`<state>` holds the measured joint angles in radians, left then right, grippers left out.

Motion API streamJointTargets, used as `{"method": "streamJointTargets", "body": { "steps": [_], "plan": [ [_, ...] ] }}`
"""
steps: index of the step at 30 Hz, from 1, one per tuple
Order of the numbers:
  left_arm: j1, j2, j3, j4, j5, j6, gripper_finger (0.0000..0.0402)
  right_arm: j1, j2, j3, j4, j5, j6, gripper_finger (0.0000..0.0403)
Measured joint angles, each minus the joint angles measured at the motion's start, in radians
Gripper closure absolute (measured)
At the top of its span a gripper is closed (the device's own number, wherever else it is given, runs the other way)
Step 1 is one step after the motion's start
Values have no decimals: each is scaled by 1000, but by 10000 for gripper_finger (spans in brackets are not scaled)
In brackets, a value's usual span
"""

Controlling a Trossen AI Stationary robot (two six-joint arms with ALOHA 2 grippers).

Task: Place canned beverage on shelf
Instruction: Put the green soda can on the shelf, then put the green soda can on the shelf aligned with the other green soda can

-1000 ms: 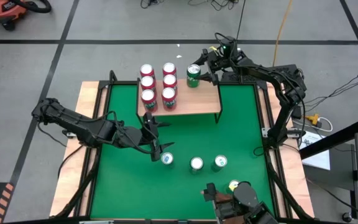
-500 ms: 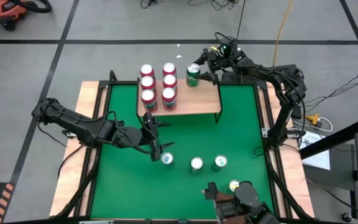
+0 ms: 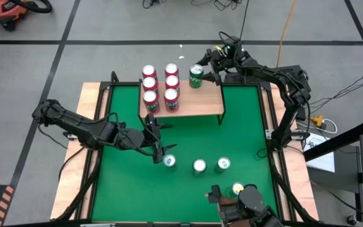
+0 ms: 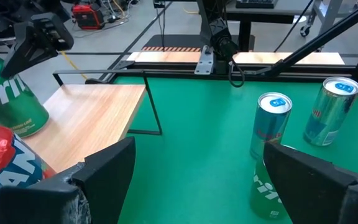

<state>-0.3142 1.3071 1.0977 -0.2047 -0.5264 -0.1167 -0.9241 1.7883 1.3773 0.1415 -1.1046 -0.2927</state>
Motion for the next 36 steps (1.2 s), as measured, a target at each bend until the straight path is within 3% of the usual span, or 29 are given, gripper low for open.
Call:
{"method": "streamJointTargets", "body": {
  "steps": [14, 26, 30, 36],
  "plan": [
    [0, 0, 0, 0, 0, 2, 49, 0, -74, 0, 6, 6, 23, 72],
    [0, 0, 0, 1, 0, 20, 49, 3, -281, 0, -17, 34, 124, 73],
    [0, 0, -3, 6, 0, 20, 49, 18, -384, 0, -135, 34, 125, 73],
    [0, 0, -28, 2, 2, 18, 49, 115, -533, 0, -495, 51, -22, 74]
  ]
}}
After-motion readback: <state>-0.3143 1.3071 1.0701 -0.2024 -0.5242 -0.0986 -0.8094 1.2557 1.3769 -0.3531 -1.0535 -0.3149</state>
